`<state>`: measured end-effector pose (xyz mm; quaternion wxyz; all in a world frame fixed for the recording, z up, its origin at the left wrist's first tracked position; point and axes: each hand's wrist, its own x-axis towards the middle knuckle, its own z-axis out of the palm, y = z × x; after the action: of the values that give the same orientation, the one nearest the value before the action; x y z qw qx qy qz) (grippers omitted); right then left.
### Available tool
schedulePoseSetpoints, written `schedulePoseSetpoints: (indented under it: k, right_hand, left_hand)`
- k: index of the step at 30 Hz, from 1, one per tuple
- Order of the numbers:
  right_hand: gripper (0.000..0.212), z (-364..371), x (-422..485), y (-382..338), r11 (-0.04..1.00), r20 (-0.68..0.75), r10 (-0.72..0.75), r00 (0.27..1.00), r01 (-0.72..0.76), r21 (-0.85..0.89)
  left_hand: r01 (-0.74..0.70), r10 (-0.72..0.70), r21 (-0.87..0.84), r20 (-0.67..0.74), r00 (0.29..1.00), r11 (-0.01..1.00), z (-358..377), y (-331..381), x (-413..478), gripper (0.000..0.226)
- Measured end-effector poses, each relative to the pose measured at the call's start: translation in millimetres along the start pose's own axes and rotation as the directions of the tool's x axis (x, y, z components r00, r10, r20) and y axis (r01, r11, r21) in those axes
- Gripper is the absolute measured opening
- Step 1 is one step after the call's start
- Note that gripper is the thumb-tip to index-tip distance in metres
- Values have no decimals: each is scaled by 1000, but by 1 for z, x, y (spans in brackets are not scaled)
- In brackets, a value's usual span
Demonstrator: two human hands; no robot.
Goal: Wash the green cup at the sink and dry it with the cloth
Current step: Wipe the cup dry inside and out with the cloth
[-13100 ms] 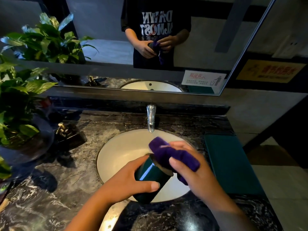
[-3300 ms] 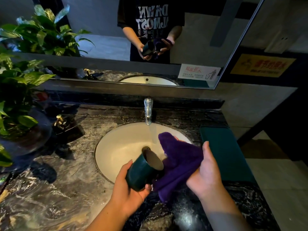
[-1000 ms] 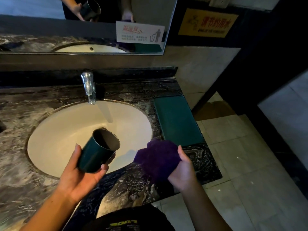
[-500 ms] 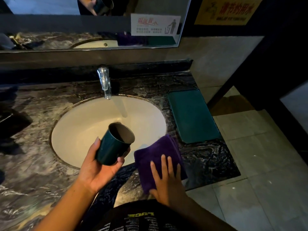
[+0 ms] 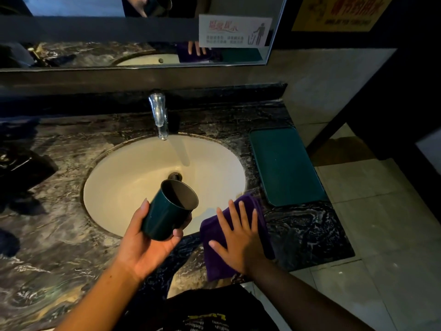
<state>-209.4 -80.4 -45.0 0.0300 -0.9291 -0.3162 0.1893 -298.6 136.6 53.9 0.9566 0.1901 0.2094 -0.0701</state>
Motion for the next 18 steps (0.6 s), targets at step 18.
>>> schedulePoseSetpoints:
  k: [18]
  right_hand:
    - [92, 20, -34, 10, 999, 53, -41, 998, 43, -34]
  left_hand:
    - [50, -47, -66, 54, 997, 997, -2, -1, 0, 61]
